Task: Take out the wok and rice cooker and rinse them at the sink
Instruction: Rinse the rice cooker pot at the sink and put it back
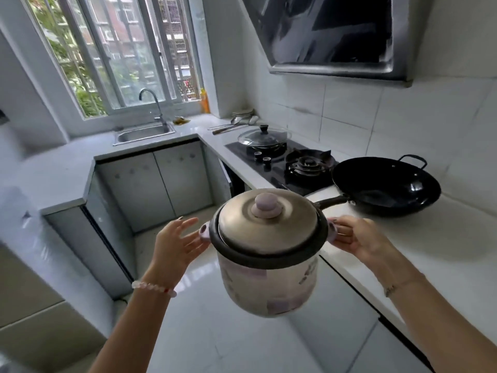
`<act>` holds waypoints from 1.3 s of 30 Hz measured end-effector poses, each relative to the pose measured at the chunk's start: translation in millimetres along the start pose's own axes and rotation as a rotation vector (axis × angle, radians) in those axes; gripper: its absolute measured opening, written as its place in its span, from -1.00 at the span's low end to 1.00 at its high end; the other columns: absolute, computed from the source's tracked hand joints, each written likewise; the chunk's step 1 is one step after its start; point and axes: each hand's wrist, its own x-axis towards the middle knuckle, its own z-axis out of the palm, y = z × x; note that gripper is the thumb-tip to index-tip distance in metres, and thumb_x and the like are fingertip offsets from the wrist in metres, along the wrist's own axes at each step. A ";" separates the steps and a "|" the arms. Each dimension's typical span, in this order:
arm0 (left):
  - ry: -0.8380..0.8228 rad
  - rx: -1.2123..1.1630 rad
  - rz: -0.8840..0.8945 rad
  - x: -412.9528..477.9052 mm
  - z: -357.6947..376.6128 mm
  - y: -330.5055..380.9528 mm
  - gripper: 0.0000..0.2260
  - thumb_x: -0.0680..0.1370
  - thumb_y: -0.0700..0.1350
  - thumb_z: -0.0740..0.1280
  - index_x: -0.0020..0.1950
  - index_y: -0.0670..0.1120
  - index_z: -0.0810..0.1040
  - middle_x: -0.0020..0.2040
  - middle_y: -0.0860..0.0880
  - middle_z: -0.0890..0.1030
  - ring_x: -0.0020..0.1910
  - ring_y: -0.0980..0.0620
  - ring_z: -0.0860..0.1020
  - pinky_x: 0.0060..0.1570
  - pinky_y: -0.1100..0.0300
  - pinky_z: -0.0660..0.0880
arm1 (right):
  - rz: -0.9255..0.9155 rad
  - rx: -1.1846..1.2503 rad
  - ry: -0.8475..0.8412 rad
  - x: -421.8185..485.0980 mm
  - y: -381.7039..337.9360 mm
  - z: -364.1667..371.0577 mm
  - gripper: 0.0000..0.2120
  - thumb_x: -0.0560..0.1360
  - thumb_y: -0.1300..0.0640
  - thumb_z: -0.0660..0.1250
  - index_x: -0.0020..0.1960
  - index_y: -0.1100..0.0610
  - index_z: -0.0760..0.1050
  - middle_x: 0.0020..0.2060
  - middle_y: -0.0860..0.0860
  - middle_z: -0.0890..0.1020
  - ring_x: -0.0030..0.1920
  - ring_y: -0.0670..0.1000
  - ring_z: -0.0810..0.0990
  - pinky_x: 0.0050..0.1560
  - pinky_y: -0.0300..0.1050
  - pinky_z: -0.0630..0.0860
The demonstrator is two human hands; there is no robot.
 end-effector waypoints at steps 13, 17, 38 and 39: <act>0.119 -0.049 0.010 82.0 -110.1 79.6 -0.68 0.55 -0.05 0.18 0.19 -0.21 0.50 -0.02 -0.23 0.60 -0.14 -0.15 0.58 -0.03 0.00 0.52 | 0.105 0.071 -0.081 58.3 14.7 178.7 -0.84 0.48 0.26 0.21 -0.15 0.23 0.57 -0.46 0.07 0.65 -0.32 0.08 0.60 -0.26 -0.09 0.56; 0.166 -0.080 -0.002 112.2 -129.9 86.0 -0.67 0.55 -0.04 0.19 0.21 -0.20 0.50 0.10 -0.27 0.58 -0.08 -0.18 0.59 0.09 -0.04 0.51 | 0.156 0.069 -0.150 98.5 14.7 217.7 -0.78 0.47 0.21 0.15 -0.10 0.21 0.57 -0.43 0.02 0.67 -0.44 -0.02 0.63 -0.38 -0.21 0.55; 0.280 -0.113 -0.036 420.3 -148.0 194.5 -0.85 0.54 -0.25 0.22 -0.02 -0.22 0.58 -0.23 -0.08 0.68 -0.31 0.05 0.64 -0.22 0.19 0.61 | 0.160 0.016 -0.321 385.5 -68.3 442.1 -0.82 0.53 0.31 0.18 -0.12 0.19 0.54 -0.54 -0.01 0.61 -0.56 -0.11 0.56 -0.50 -0.33 0.52; 0.273 -0.116 -0.044 438.9 -149.1 198.3 -0.86 0.54 -0.26 0.23 -0.03 -0.23 0.59 -0.23 -0.08 0.68 -0.33 0.07 0.64 -0.24 0.21 0.61 | 0.153 0.011 -0.307 398.0 -70.3 450.0 -0.82 0.52 0.34 0.18 -0.11 0.20 0.55 -0.54 0.00 0.61 -0.55 -0.09 0.56 -0.49 -0.33 0.53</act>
